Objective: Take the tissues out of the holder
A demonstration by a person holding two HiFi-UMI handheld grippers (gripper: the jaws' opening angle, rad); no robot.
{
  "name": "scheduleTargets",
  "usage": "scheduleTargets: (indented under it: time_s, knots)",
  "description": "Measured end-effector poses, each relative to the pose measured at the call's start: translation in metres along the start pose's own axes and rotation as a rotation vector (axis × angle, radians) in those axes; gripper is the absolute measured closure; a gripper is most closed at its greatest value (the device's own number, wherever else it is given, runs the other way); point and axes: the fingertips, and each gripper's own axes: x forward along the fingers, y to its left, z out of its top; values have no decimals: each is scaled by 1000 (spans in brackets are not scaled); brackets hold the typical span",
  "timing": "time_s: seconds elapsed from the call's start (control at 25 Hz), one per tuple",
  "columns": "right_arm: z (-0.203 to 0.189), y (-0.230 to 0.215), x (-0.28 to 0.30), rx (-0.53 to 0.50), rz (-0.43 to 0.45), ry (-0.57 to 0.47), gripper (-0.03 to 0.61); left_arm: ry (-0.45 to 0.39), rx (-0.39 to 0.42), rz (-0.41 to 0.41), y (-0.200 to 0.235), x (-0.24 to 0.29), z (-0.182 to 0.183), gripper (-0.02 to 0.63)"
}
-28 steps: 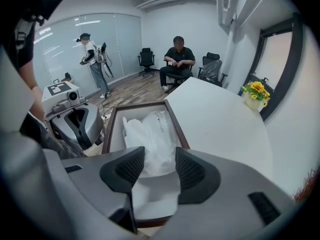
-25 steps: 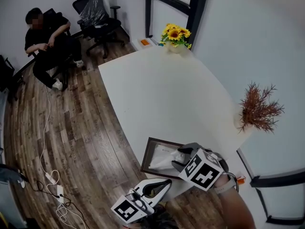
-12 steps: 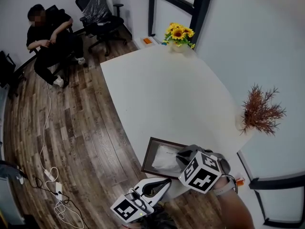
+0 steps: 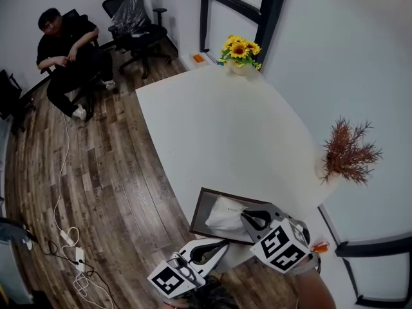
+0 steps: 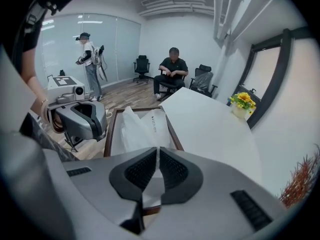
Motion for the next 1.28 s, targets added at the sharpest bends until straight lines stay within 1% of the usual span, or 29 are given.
scheduleTargets:
  time_s: [0.2,0.52,0.72,0.88,1.0,1.16,1.28]
  knots:
    - [-3,-1,-9,64,-18,-51,557,8,6,-4,-2,4,2,606]
    - [4,-3,-22,115,-67,-123,557,26,13,-1,-4,3,4,606]
    - [12,-6,-37,189,-113,-200,557,22,33,13,-1,0,16,606]
    - [13,-5,-47,237,-125,-230,557,32,62,21,2,0,25,606]
    - [14,-7,-57,253,-161,-253,557,46,79,24,3,2,29,606]
    - [20,-12,-74,263,-229,-300,557,38,99,47,8,-1,42,606]
    - [25,-13,-88,288,-264,-349,557,31,122,65,13,-1,53,606]
